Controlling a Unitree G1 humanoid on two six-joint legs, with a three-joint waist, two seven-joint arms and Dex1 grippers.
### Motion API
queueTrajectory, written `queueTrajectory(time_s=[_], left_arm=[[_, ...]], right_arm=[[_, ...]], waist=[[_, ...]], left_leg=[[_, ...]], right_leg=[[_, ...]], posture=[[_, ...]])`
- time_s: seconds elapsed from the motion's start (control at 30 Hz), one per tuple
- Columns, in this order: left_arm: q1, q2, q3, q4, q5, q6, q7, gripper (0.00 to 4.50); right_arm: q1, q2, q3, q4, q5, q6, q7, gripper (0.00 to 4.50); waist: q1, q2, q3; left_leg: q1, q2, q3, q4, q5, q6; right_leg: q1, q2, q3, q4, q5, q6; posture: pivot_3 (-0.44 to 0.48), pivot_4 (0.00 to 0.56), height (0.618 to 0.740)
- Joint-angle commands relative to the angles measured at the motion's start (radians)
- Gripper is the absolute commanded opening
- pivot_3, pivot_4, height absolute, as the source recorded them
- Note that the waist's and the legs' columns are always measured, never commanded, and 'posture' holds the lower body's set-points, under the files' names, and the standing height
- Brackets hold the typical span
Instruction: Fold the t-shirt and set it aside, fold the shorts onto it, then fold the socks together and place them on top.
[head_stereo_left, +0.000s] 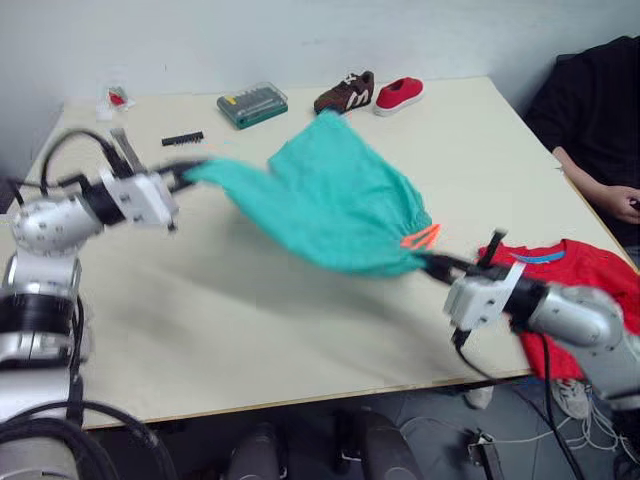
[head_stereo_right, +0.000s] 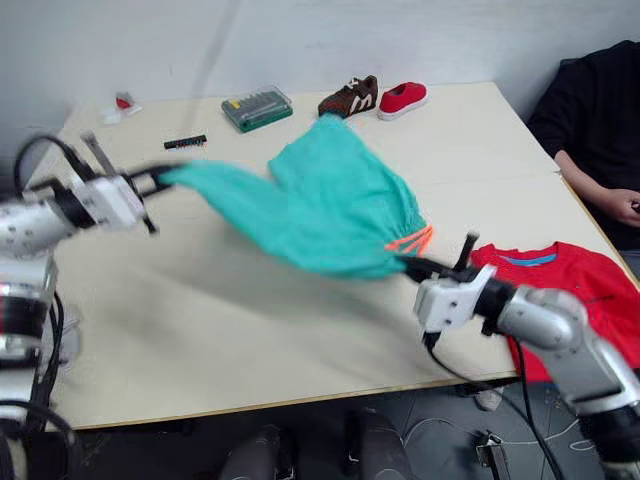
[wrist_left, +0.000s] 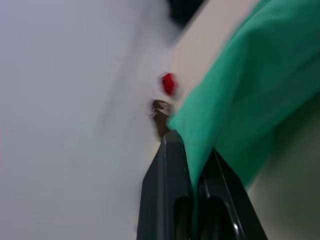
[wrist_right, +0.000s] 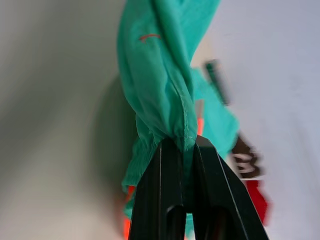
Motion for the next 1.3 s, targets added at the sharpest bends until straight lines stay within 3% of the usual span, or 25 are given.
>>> queueTrajectory(time_s=[0.03, 0.33, 0.53, 0.63, 0.73, 0.8, 0.87, 1.0, 1.07, 1.17, 1.3], left_arm=[[0.158, 0.093, -0.044, -0.185, -0.097, 0.216, -0.197, 0.01], [0.491, 0.371, 0.013, -0.498, -0.253, 0.706, -0.492, 0.01], [0.795, 0.621, 0.227, -0.682, -0.458, 0.986, -0.732, 0.01], [0.986, 0.735, 0.363, -0.750, -0.595, 1.070, -0.749, 0.01], [1.061, 0.762, 0.461, -0.765, -0.661, 1.076, -0.749, 0.01], [0.914, 0.755, 0.382, -0.687, -0.629, 0.974, -0.744, 0.01], [0.663, 0.696, 0.233, -0.627, -0.580, 0.939, -0.724, 0.01], [-0.209, 0.214, -0.161, -0.240, -0.216, 0.925, -0.732, 0.01], [-0.416, 0.079, -0.228, -0.042, -0.106, 0.848, -0.726, 0.01], [-0.778, -0.224, -0.274, 0.432, 0.093, 0.556, -0.397, 0.01], [-0.939, -0.377, -0.285, 0.710, 0.223, 0.325, -0.214, 0.01]], right_arm=[[0.037, -0.013, -0.014, -0.105, 0.145, 0.121, 0.100, 0.00], [0.163, -0.103, -0.074, -0.258, 0.463, 0.439, 0.340, 0.00], [0.246, -0.154, -0.106, -0.318, 0.648, 0.622, 0.470, 0.00], [0.287, -0.174, -0.137, -0.357, 0.723, 0.685, 0.515, 0.00], [0.312, -0.169, -0.169, -0.384, 0.776, 0.740, 0.517, 0.00], [0.291, -0.136, -0.197, -0.366, 0.831, 0.787, 0.475, 0.00], [0.270, -0.109, -0.224, -0.343, 0.888, 0.833, 0.442, 0.00], [0.236, -0.055, -0.299, -0.258, 1.034, 0.956, 0.368, 0.00], [0.226, -0.032, -0.322, -0.235, 1.058, 0.987, 0.342, 0.00], [0.226, 0.041, -0.410, -0.170, 1.136, 1.032, 0.229, 0.00], [0.242, 0.088, -0.460, -0.173, 1.150, 1.064, 0.143, 0.00]], waist=[[0.001, 0.000, 0.000], [0.008, -0.001, 0.000], [0.007, -0.002, 0.001], [0.008, -0.003, 0.001], [0.009, -0.003, 0.001], [0.010, -0.003, 0.001], [0.014, -0.003, 0.001], [0.059, 0.008, -0.005], [0.076, 0.002, -0.006], [0.087, -0.008, -0.006], [0.060, -0.007, -0.005]], left_leg=[[0.000, 0.000, 0.000, -0.001, 0.000, 0.000], [-0.003, 0.001, -0.001, -0.004, -0.001, -0.001], [-0.004, 0.001, -0.002, -0.006, -0.002, -0.001], [-0.003, 0.001, -0.003, -0.007, -0.002, -0.002], [-0.003, 0.001, -0.003, -0.007, -0.002, -0.001], [-0.003, 0.001, -0.003, -0.007, -0.005, 0.002], [-0.004, 0.000, -0.004, -0.007, -0.005, 0.002], [-0.003, -0.001, -0.003, -0.007, -0.005, 0.003], [-0.008, -0.001, -0.003, 0.000, -0.001, 0.001], [-0.018, 0.000, -0.004, 0.012, -0.003, 0.001], [-0.023, 0.000, -0.006, 0.015, -0.009, 0.011]], right_leg=[[-0.001, 0.000, 0.000, 0.000, 0.000, 0.000], [-0.004, 0.002, 0.001, -0.004, -0.001, -0.001], [-0.005, 0.003, 0.000, -0.006, -0.002, -0.002], [-0.005, 0.002, 0.000, -0.006, -0.002, -0.002], [-0.004, 0.002, 0.000, -0.007, -0.003, -0.002], [-0.004, 0.003, 0.000, -0.007, -0.003, -0.002], [-0.004, 0.003, -0.001, -0.008, -0.003, -0.002], [-0.001, 0.006, 0.000, -0.010, -0.001, -0.002], [-0.002, 0.014, -0.001, -0.008, 0.002, -0.002], [-0.006, 0.014, -0.002, -0.008, 0.004, -0.002], [-0.008, 0.006, -0.001, -0.012, 0.006, 0.005]], posture=[[0.000, 0.150, 0.740], [0.000, 0.150, 0.740], [0.000, 0.150, 0.740], [0.000, 0.150, 0.740], [0.000, 0.150, 0.740], [0.000, 0.150, 0.740], [0.000, 0.150, 0.740], [0.000, 0.150, 0.740], [0.000, 0.150, 0.740], [0.000, 0.150, 0.740], [0.000, 0.150, 0.740]])
